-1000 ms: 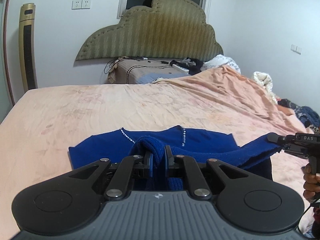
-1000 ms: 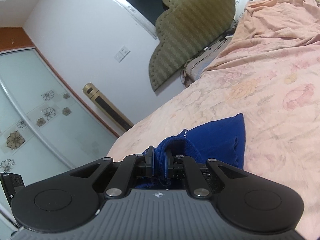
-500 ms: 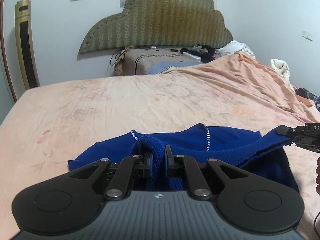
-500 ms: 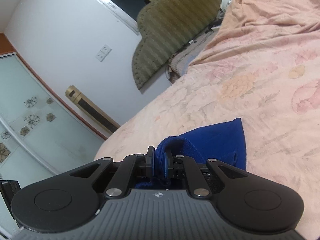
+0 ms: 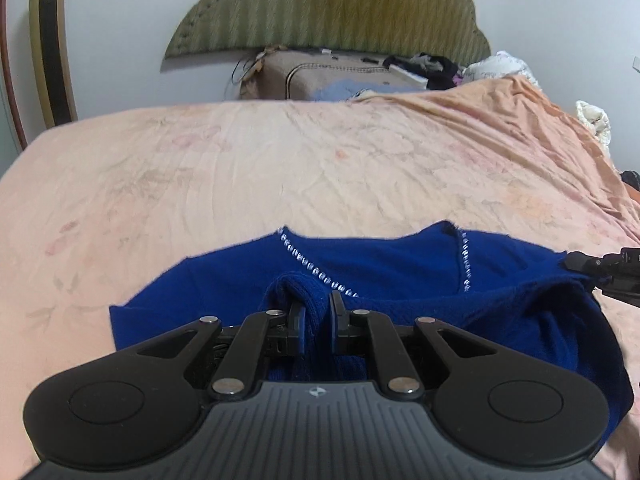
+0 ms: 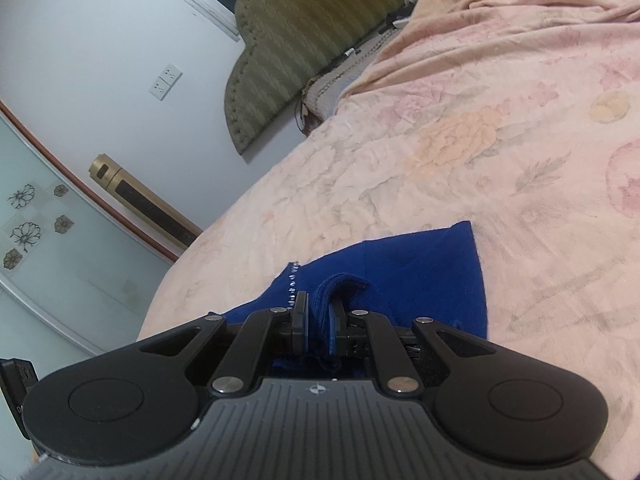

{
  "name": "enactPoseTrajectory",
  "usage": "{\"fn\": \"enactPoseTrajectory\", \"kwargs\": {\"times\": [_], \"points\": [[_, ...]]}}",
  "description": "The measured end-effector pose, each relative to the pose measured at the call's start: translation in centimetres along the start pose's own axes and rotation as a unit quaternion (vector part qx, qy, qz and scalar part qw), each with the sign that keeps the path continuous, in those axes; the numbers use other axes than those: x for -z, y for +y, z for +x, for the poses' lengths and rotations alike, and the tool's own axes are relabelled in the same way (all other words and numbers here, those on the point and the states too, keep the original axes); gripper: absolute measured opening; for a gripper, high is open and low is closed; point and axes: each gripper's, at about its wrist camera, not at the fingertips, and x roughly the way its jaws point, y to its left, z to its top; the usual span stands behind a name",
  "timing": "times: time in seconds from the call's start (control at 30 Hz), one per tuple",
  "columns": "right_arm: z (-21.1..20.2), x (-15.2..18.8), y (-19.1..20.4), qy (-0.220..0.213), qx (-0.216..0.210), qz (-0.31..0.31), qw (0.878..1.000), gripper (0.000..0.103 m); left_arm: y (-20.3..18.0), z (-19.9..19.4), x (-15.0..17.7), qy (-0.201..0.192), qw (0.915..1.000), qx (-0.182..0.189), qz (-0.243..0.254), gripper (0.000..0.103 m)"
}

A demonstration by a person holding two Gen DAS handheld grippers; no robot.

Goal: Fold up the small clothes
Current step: 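Open both grippers to release the hem onto the sweater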

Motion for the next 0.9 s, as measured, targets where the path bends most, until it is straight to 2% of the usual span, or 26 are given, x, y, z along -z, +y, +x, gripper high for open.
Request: {"fn": "enactPoseTrajectory", "kwargs": {"times": [0.1, 0.13, 0.2, 0.27, 0.33, 0.4, 0.5, 0.6, 0.77, 0.9], "points": [[0.7, 0.0, -0.9, 0.011, 0.004, 0.023, 1.000, 0.020, 0.7, 0.4, 0.1, 0.010, 0.9998, 0.003, -0.019, 0.014], [0.9, 0.0, -1.1, 0.012, 0.008, 0.025, 1.000, 0.030, 1.0, 0.3, 0.1, 0.010, 0.9996, 0.000, -0.025, 0.018], [0.9, 0.0, -1.3, 0.010, 0.010, 0.023, 1.000, 0.040, 1.5, 0.1, 0.0, 0.008, 0.9994, -0.009, -0.031, 0.025], [0.7, 0.0, -1.3, 0.005, 0.014, 0.011, 1.000, 0.056, 1.9, -0.4, -0.2, -0.001, 0.9990, -0.029, -0.034, 0.034], [0.3, -0.1, -1.1, -0.004, 0.023, -0.004, 1.000, 0.060, 2.4, -1.1, -0.4, -0.018, 0.9973, -0.064, -0.031, 0.061], [-0.2, -0.3, -0.9, -0.014, 0.035, -0.019, 0.999, 0.060, 3.0, -1.9, -0.5, -0.037, 0.9948, -0.088, -0.035, 0.070], [-0.7, -0.5, -0.9, -0.023, 0.048, -0.034, 0.998, 0.062, 3.9, -3.0, -0.6, -0.042, 0.9951, -0.076, -0.046, 0.070], [-0.9, -0.7, -1.4, -0.021, 0.051, -0.033, 0.998, 0.062, 3.8, -3.8, -0.2, -0.039, 0.9970, -0.059, -0.033, 0.070], [-1.0, -0.5, -1.3, -0.014, 0.047, -0.047, 0.998, 0.063, 1.5, -4.2, 1.6, -0.023, 0.9986, -0.018, 0.045, 0.073], [-0.3, 0.1, 0.5, 0.003, 0.063, -0.110, 0.992, 0.068, -0.9, -4.3, 3.6, -0.016, 0.9921, -0.025, 0.122, 0.075]]}}
